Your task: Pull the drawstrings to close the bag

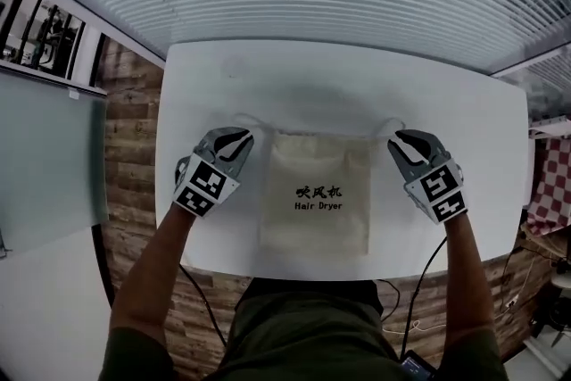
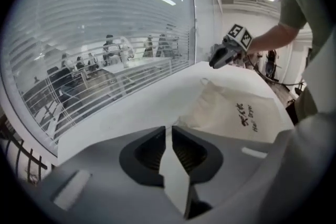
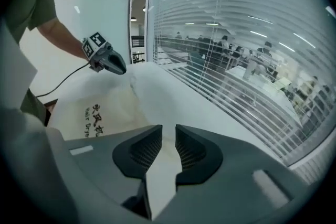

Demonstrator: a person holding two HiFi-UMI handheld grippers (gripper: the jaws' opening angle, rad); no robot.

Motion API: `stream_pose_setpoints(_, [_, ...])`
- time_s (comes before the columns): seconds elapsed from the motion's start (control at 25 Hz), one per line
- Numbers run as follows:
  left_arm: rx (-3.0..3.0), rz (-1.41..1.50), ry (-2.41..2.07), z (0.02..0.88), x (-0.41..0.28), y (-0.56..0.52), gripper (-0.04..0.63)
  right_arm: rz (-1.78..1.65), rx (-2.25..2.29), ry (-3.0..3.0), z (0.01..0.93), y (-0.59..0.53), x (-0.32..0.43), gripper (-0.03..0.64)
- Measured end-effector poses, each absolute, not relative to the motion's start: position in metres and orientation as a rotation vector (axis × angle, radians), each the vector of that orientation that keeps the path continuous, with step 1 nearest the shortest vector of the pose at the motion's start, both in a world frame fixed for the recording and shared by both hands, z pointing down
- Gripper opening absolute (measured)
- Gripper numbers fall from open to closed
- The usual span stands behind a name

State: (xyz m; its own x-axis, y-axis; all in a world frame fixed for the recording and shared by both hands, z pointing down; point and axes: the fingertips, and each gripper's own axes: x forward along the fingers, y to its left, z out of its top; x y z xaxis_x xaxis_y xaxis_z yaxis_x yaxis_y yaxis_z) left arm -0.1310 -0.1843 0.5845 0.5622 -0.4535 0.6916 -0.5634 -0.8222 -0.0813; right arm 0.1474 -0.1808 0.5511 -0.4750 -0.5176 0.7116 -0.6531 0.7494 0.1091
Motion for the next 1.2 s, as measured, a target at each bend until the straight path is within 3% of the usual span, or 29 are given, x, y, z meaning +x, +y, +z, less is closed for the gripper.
stream_pose_setpoints(0.32, [2.728,1.455,-0.578,0.624,-0.129,-0.193,0.051,0.023,0.594,-2.049,0.608,-0.204,0.158,0.100])
stream_pose_setpoints(0.76, [2.649,1.454,-0.289,0.630,-0.131,-0.193,0.089,0.015,0.234,-1.996,0.635,-0.201,0.158,0.110])
stream_pose_setpoints(0.88, [2.598,1.412,-0.285,0.630,-0.135,-0.198,0.095,0.085,0.184,-2.016,0.637,-0.198,0.155,0.074])
stream_pose_setpoints(1.0, [2.574,1.358,-0.322,0.630,-0.134,-0.208,0.046,0.164,0.192,-2.041,0.637,-0.195,0.158,0.028])
stream_pose_setpoints(1.2, [2.607,1.506,-0.301,0.630,-0.132,-0.206,0.028,0.208,0.254,-2.066,0.632,-0.200,0.155,0.020])
